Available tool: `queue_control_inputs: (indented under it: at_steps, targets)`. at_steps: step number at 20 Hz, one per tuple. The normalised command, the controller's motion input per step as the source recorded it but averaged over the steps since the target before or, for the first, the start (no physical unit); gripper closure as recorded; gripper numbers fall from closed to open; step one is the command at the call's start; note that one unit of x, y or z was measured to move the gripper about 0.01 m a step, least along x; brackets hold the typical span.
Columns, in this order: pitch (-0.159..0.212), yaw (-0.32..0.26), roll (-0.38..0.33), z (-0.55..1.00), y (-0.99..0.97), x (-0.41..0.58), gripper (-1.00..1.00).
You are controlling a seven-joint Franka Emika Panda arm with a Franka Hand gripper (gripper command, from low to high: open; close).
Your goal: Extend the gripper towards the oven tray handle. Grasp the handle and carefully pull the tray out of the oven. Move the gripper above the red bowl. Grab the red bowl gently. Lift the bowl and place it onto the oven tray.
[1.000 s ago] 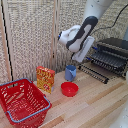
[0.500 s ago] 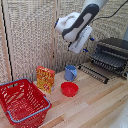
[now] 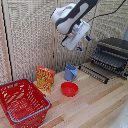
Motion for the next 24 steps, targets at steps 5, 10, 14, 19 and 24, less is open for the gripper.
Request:
queue_control_inputs:
  at_steps: [5, 10, 14, 19, 24]
  targets:
    - [-0.214, -0.128, 0.261, 0.06, 0.3, -0.367, -1.0]
    - [-0.289, -0.104, 0.239, -0.07, 0.17, -0.462, -1.0]
    - [-0.279, -0.084, 0.216, -0.22, 0.1, -0.536, -1.0]
    - [-0.228, -0.087, 0.197, -0.34, 0.11, -0.591, -1.0]
    - [-0.125, -0.085, 0.134, -0.63, 0.2, -0.59, -1.0]
